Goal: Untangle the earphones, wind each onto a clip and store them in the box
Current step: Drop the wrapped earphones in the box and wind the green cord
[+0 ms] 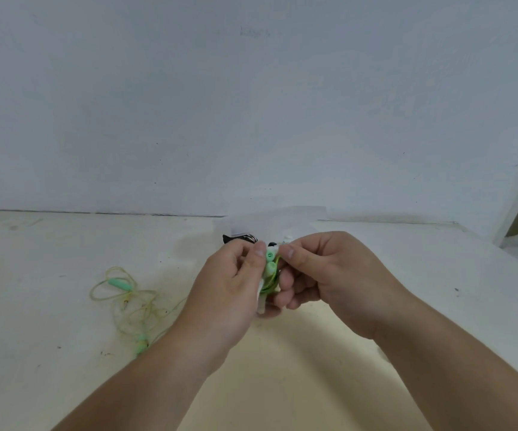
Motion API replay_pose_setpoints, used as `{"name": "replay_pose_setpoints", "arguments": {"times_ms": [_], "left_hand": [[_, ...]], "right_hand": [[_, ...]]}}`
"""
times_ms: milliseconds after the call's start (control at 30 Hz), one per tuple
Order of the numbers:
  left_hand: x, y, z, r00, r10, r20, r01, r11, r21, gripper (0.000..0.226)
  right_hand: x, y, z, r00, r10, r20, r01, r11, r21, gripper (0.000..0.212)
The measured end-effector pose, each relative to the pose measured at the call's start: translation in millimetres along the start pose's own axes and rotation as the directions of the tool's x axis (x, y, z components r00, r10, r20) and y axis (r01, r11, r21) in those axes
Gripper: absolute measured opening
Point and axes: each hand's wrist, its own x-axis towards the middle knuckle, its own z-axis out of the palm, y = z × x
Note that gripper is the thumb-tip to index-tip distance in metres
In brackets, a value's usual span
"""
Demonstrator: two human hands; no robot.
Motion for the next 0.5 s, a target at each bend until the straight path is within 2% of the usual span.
{"name": "replay_pose_setpoints", "arguments": {"times_ms": [33,100,200,267,367,500], "left_hand": [[-1.2,0.9,1.6,0.999,-0.044,0.018,0.045,0.998,-0.048,0.036],[0.5,-1.3,2.2,0.998,-0.061,-0.020,0.061,0.998,-0.005,0.038],[8.5,-7.4,-4.2,0.988,-0.017,-0.152,0.035,0.992,0.120,0.039],[10.2,-9.0,-9.1,0.982,0.058,-0.177,-0.010,0.965,0.264,0.036],[8.0,-9.4,-10.4,0.986,0.126,-0.113,-0.060,0.886,0.460,0.027],[5.3,-6.6,-11.0,0.981,0.195,-0.010,-0.173,0.894,0.414,0.031]], "right_hand": [[-0.2,-0.3,0.0,1.000,0.002,-0.004,-0.002,1.000,0.007,0.035],[-0.9,-1.4,-0.2,1.000,0.004,-0.029,-0.005,1.000,-0.010,0.032],[-2.4,-3.0,1.0,0.998,-0.021,-0.056,0.015,0.994,-0.109,0.029],[-3.7,-4.3,3.9,0.997,-0.061,-0.047,0.052,0.982,-0.179,0.028],[-4.3,-3.4,7.3,0.990,-0.125,-0.065,0.103,0.956,-0.273,0.028],[-1.5,-2.7,5.5,0.970,-0.183,-0.160,0.108,0.914,-0.391,0.024]]}}
